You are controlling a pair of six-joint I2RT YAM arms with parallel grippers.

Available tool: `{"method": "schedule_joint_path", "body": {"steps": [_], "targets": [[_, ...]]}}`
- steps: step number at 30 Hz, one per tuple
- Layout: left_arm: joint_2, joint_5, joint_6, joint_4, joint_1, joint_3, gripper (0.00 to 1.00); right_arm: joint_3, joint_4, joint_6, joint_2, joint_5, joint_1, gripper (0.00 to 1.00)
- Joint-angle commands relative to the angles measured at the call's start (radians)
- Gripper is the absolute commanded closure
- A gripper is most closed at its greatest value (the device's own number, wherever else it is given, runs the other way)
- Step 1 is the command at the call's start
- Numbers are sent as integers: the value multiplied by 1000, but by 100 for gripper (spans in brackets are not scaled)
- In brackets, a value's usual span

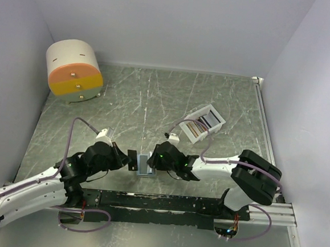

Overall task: Put the credit cards into the card holder
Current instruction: Insert the credit card into the card holder.

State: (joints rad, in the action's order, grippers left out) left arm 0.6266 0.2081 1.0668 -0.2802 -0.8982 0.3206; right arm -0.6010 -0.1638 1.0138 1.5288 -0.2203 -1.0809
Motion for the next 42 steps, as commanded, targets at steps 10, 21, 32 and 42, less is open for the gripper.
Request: {"method": "schedule_joint_path", "body": {"steps": [10, 21, 32, 42], "targets": [[84, -101, 19, 326, 1, -121, 93, 159, -255, 77, -83, 148, 64, 65], [254, -203, 32, 593, 2, -176, 93, 187, -291, 96, -89, 200, 75, 63], [278, -227, 11, 651, 2, -159, 93, 102, 25, -24, -268, 68, 76, 42], [423, -306, 14, 819, 2, -135, 93, 26, 215, -154, -383, 30, 76, 54]]}}
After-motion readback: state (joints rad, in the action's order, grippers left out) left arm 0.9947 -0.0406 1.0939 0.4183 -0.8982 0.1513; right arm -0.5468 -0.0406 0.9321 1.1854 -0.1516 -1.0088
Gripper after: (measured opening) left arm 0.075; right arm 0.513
